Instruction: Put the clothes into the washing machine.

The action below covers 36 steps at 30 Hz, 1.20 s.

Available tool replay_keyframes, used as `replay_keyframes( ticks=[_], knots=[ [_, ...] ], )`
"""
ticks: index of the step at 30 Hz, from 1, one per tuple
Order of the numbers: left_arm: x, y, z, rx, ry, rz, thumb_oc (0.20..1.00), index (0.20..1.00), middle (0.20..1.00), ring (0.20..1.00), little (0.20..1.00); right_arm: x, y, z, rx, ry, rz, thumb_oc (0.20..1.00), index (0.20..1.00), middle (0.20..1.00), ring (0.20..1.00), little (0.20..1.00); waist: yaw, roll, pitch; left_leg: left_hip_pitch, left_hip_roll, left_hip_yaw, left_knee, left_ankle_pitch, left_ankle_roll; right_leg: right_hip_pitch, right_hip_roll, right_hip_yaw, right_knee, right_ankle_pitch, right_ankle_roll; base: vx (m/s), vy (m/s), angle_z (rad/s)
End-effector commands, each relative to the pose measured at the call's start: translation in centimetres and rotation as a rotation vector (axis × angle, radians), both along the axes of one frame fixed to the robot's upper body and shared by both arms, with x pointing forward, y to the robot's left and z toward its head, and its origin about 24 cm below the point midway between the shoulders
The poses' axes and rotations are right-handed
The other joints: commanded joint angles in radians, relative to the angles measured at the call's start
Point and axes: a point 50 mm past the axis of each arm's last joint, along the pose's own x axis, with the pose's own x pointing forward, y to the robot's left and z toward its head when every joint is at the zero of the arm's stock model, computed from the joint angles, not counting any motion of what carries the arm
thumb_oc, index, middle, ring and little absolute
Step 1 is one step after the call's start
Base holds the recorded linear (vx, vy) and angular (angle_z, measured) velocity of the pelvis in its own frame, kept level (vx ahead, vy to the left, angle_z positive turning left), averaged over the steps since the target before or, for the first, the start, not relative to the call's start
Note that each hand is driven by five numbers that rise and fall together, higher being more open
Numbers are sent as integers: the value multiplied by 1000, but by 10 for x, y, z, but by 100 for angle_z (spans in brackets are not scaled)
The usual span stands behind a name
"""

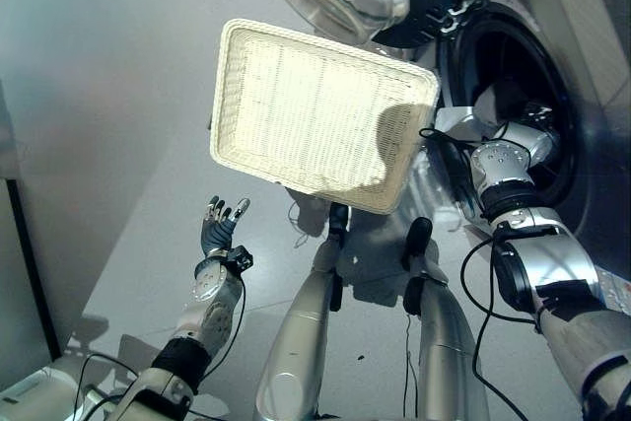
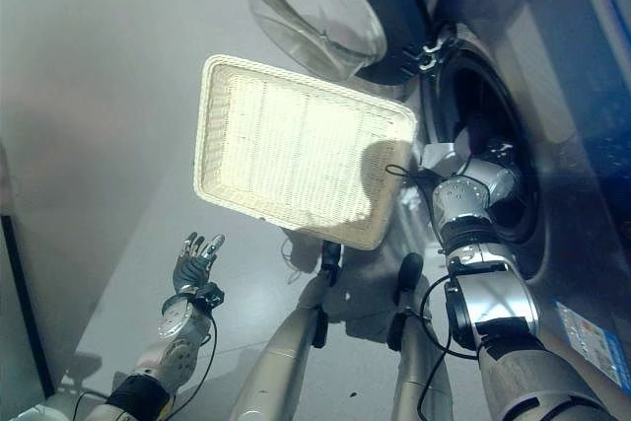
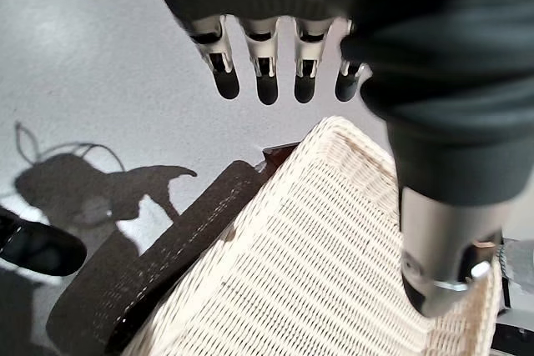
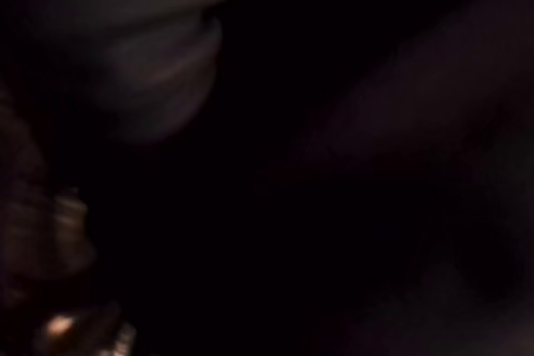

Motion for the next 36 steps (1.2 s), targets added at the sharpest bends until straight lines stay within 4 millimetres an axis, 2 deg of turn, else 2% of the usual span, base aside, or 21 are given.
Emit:
replay_keyframes(
  ticks=[1,2,4,5,7,9,10,12,13,16,18,19,21,26,27,32,34,36],
  knots=[
    [-17,16,-19,-39,76,63,1000,1000,1000,1000,1000,-152,-113,116,1,-409,-776,200,200,200,200,200,-128,34,-20,-19,-73,9,99,-91,2,17,67,2,-75,60,26,65,4,-1],
    [-17,16,-19,-40,81,60,1000,1000,1000,1000,1000,-155,-114,116,23,-402,-786,200,200,200,200,200,-130,34,-20,-22,-72,9,99,-89,1,15,68,4,-75,60,26,65,-1,-5],
    [-20,15,-22,-41,94,49,1000,1000,1000,1000,1000,-158,-117,112,74,-365,-796,438,438,438,438,438,-136,35,-20,-29,-68,9,100,-88,0,8,68,9,-74,60,26,59,8,-10],
    [-21,14,-25,-43,111,25,1000,1000,1000,1000,1000,-146,-118,101,139,-322,-673,1000,1000,1000,1000,1000,-142,37,-20,-37,-65,10,105,-88,-2,-1,70,15,-68,58,24,72,5,-12],
    [-21,13,-25,-31,115,9,1000,1000,1000,1000,1000,-133,-126,83,175,-295,-543,1000,1000,1000,1000,1000,-142,35,-20,-41,-65,13,106,-87,-2,-3,70,16,-67,57,24,51,-24,-9],
    [-20,11,-25,-21,117,-16,1000,1000,1000,1000,1000,-94,-136,53,156,-328,-185,1000,1000,1000,1000,1000,-135,35,-20,-47,-68,11,105,-87,1,-7,64,13,-66,55,25,16,-58,0],
    [-17,8,-23,-13,114,-41,1000,1000,1000,1000,1000,-72,-129,46,112,-291,-21,1000,1000,1000,1000,1000,-127,40,-20,-51,-71,10,103,-85,3,-10,63,11,-69,56,24,-14,-61,3],
    [-14,2,-19,-8,110,-59,1000,1000,1000,1000,1000,-45,-110,40,55,-244,184,1000,1000,1000,1000,1000,-120,47,-20,-60,-74,4,96,-77,5,-16,62,9,-73,59,22,-1,-34,5],
    [-13,-1,-19,0,114,-72,1000,1000,1000,1000,1000,-31,-98,35,2,-221,296,1000,1000,1000,1000,1000,-116,52,-20,-52,-75,2,93,-87,5,-9,63,9,-63,40,23,0,0,0],
    [-9,-4,-17,-3,117,-79,1000,1000,1000,1000,1000,-8,-70,23,-104,-211,495,1000,1000,1000,1000,1000,-116,60,-20,-66,-75,2,88,-69,5,-23,70,7,-52,39,14,-19,10,-14],
    [-8,-8,-21,-1,129,-79,1000,1000,1000,1000,1000,3,-50,7,-200,-130,581,1000,1000,1000,1000,1000,-116,59,-20,-63,-77,3,89,-72,6,-19,72,3,-39,25,11,-10,-12,-12],
    [-8,-8,-21,-2,129,-78,1000,1000,1000,1000,1000,4,-49,7,-205,-128,583,1000,1000,1000,1000,1000,-116,59,-20,-65,-77,3,88,-69,6,-21,73,3,-41,28,11,-25,-19,-10],
    [-9,-11,-28,-4,145,-77,1000,1000,1000,1000,1000,10,-37,-2,-328,-15,629,1000,1000,1000,1000,1000,-116,55,-20,-57,-77,5,88,-80,5,-16,75,-1,-34,15,12,-9,-19,-11],
    [-10,-15,-34,-9,155,-65,1000,1000,1000,1000,1000,15,-27,-3,-495,114,639,1000,1000,1000,1000,1000,-115,50,-20,-67,-74,8,77,-66,6,-24,82,-3,-47,34,11,-57,7,-1],
    [-12,-14,-39,-11,165,-56,1000,1000,1000,1000,1000,16,-22,-9,-551,144,653,1000,1000,1000,1000,1000,-118,45,-20,-57,-72,8,73,-75,6,-16,86,1,-47,24,13,-59,15,7],
    [-14,-13,-46,-20,179,-31,1000,1000,1000,1000,1000,19,-7,-30,-571,151,707,1000,1000,1000,1000,1000,-127,32,-20,-59,-72,10,68,-66,8,-16,96,7,-66,47,14,-57,27,3],
    [-20,-11,-57,-25,204,-7,1000,1000,1000,1000,1000,16,7,-67,-502,137,771,1000,1000,1000,1000,1000,-139,18,-20,-46,-69,14,67,-73,9,-3,96,10,-75,51,17,-61,55,-2],
    [-21,-10,-60,-30,213,5,1000,1000,1000,1000,1000,12,14,-87,-476,154,797,1000,1000,1000,1000,1000,-145,12,-20,-42,-68,18,63,-71,11,0,98,12,-84,59,17,-66,48,-2]
  ],
)
